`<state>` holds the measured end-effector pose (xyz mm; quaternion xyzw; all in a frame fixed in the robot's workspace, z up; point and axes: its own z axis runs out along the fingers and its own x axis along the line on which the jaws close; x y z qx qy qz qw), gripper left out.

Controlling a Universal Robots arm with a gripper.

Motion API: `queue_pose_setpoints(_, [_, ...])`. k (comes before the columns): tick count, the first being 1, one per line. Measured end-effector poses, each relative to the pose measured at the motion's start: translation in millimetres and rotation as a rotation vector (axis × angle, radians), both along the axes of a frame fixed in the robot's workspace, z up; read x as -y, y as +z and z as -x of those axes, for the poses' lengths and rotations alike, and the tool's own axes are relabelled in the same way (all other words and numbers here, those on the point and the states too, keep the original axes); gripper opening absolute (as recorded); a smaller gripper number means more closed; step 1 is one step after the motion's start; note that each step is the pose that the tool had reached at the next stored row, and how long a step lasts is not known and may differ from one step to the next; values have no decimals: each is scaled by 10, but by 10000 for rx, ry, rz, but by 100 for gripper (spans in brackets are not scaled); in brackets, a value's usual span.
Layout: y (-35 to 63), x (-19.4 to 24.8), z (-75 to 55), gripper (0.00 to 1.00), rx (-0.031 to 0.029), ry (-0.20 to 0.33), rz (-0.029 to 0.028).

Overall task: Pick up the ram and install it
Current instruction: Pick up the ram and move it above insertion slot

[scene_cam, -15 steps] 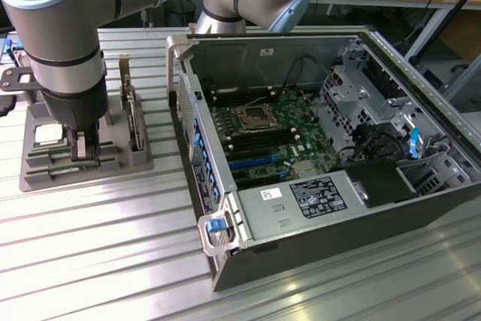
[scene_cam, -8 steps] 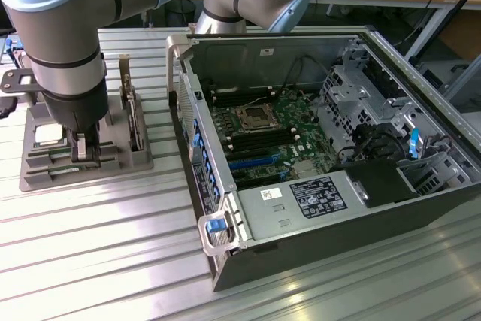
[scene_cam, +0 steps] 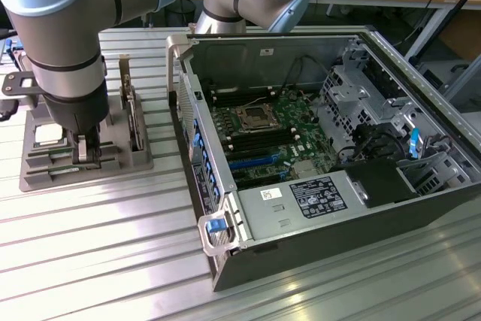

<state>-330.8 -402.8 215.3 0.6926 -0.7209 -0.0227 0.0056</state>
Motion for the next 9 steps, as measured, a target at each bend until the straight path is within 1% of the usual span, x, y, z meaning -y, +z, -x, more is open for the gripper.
queue_pose_setpoints(9, [-49,2,0,30,1,1,-1])
